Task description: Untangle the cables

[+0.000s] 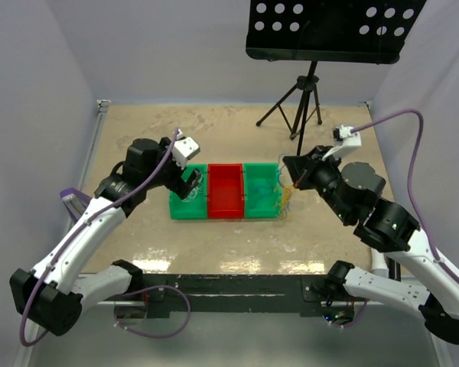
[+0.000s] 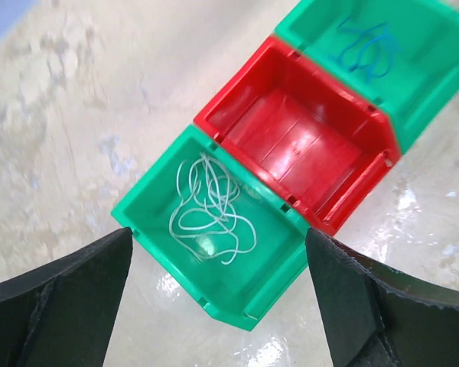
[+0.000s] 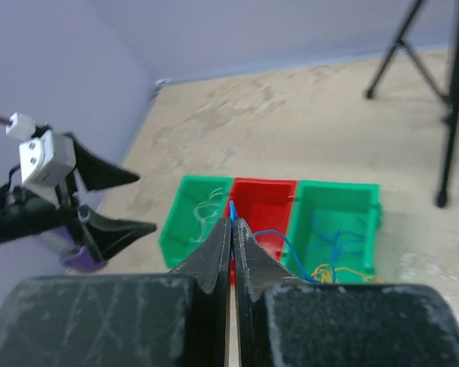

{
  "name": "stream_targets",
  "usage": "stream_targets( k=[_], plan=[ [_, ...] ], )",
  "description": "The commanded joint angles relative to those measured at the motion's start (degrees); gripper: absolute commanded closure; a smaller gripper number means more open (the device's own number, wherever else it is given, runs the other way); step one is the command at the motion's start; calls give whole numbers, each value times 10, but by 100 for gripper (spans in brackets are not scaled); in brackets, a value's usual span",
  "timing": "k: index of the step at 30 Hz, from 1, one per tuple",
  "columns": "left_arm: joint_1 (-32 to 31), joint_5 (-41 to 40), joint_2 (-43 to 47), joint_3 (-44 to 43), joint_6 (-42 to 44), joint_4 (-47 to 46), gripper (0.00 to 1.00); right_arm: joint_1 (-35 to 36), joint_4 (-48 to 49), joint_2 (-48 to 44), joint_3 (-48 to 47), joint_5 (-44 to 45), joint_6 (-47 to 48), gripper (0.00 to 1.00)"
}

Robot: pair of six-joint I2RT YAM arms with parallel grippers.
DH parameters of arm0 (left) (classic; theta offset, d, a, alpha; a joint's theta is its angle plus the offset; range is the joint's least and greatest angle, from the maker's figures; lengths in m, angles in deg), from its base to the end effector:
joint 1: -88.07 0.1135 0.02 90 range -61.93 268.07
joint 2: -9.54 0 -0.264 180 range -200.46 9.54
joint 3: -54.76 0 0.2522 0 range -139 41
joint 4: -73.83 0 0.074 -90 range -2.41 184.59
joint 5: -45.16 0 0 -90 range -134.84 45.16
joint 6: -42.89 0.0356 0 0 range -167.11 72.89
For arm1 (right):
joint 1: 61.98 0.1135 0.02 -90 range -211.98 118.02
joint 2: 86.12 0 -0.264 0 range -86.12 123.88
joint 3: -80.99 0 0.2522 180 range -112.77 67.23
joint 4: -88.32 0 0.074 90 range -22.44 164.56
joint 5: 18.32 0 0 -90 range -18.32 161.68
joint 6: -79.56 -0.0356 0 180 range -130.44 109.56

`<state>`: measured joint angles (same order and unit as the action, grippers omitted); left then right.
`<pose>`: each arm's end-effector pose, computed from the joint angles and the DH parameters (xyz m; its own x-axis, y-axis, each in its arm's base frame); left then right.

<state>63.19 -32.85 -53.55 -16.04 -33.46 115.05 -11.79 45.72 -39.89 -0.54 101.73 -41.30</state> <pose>0.2157 -0.1082 0.3227 -0.3525 0.4179 -0.8373 0.6708 0.7367 0.0853 0.1079 0.1016 0.4366 -0.2478 0.3962 -0.8841 -0.2561 0.8533 0.4542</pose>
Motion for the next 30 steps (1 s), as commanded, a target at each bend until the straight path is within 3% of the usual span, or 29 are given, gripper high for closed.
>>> stream_targets(
  k=[1, 10, 15, 20, 21, 24, 25, 30],
  plan=[
    [1, 117, 83, -26, 62, 15, 0, 3, 99, 18, -31, -216, 38, 100],
    [1, 333, 159, -20, 134, 79, 0, 49, 251, 32, -17, -383, 1, 100],
    [0, 420, 150, -7, 140, 97, 0, 134, 298, 80, -44, -359, 5, 100],
    [0, 468, 138, 30, 180, 109, 3, 157, 339, 93, 6, -330, -22, 100],
    [0, 475, 131, 37, 196, 116, 15, 157, 352, 84, 31, -324, -32, 100],
    [0, 490, 106, 43, 223, 137, 88, 158, 368, 53, 97, -303, -58, 100],
    [0, 485, 97, 42, 233, 147, 100, 158, 362, 42, 105, -301, -61, 100],
    [0, 477, 66, 34, 337, 239, 100, 158, 310, 5, 106, -235, -53, 100]
  ],
)
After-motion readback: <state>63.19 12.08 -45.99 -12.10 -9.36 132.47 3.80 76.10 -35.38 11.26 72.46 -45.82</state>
